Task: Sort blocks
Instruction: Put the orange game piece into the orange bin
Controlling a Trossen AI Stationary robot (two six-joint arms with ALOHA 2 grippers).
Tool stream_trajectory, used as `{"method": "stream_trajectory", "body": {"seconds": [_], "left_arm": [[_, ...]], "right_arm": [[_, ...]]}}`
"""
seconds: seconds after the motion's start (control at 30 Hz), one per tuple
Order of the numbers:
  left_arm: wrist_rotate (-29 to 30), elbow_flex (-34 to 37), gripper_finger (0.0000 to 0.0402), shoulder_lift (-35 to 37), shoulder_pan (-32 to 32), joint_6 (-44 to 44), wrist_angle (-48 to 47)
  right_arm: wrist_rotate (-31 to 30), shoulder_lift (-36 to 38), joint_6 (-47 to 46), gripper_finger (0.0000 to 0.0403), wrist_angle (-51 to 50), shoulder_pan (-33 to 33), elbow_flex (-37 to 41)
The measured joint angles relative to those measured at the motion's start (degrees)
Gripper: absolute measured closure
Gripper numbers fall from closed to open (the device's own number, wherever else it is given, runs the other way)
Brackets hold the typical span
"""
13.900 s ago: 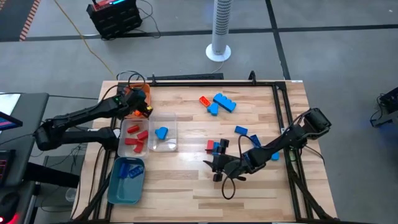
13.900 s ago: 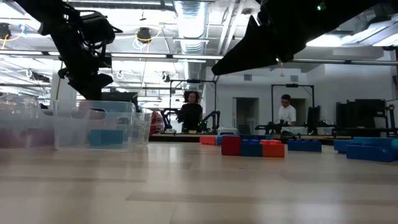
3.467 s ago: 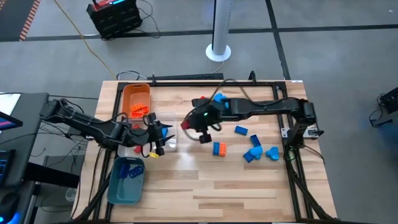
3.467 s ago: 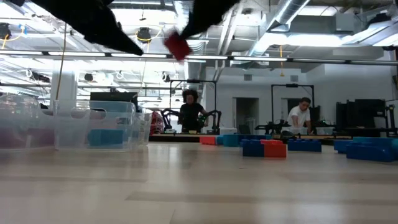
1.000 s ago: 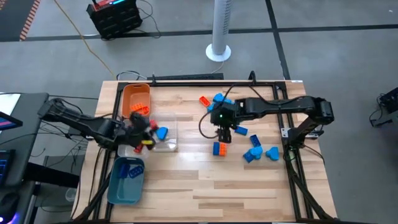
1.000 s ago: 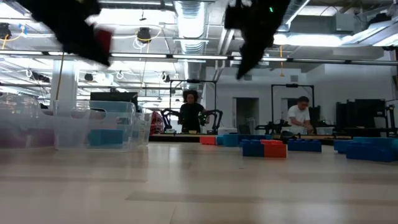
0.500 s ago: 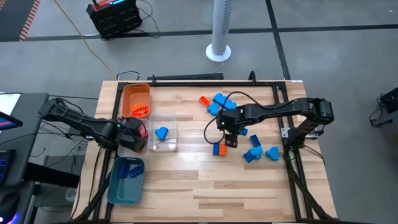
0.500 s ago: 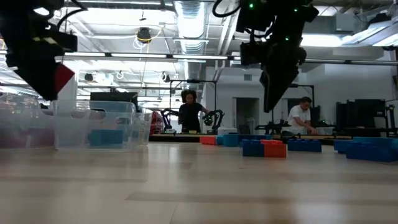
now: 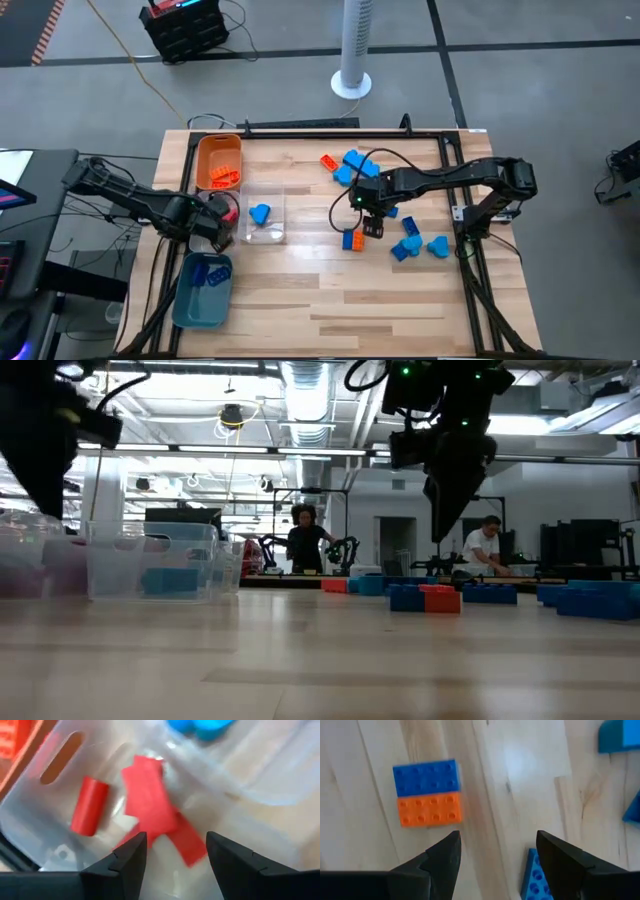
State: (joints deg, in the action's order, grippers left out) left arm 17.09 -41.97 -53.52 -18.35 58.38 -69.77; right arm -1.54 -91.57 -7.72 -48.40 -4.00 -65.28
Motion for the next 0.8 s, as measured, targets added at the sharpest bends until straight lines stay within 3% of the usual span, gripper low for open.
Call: {"method": "stream_trajectory", "body": {"seconds": [0.13,0.3,0.37,0.67,0.8], "left_arm": [[0.1,-5.0,0.0201,0.0,-0.2,-2.5,1.2],[13.3,-9.4,0.0201,-0.3,0.3,-12.7,10.2],[15.0,-10.2,0.0201,-1.7,2.5,-19.2,14.4],[1.1,-15.2,0.0201,-13.3,19.1,-44.1,23.9],[-4.8,-17.8,0.0201,-19.4,25.7,-59.3,31.0]], "right_arm": [[0.0,0.0,0.3,0.0138,-0.2,2.4,0.0],[-3.1,0.0,-0.1,0.0138,2.8,4.8,0.0],[-4.1,0.0,-0.7,0.0138,4.2,5.1,0.0],[-4.4,0.0,-3.9,0.0138,3.8,6.7,0.0],[-4.8,0.0,-8.6,0.0138,6.5,8.5,0.0]]}}
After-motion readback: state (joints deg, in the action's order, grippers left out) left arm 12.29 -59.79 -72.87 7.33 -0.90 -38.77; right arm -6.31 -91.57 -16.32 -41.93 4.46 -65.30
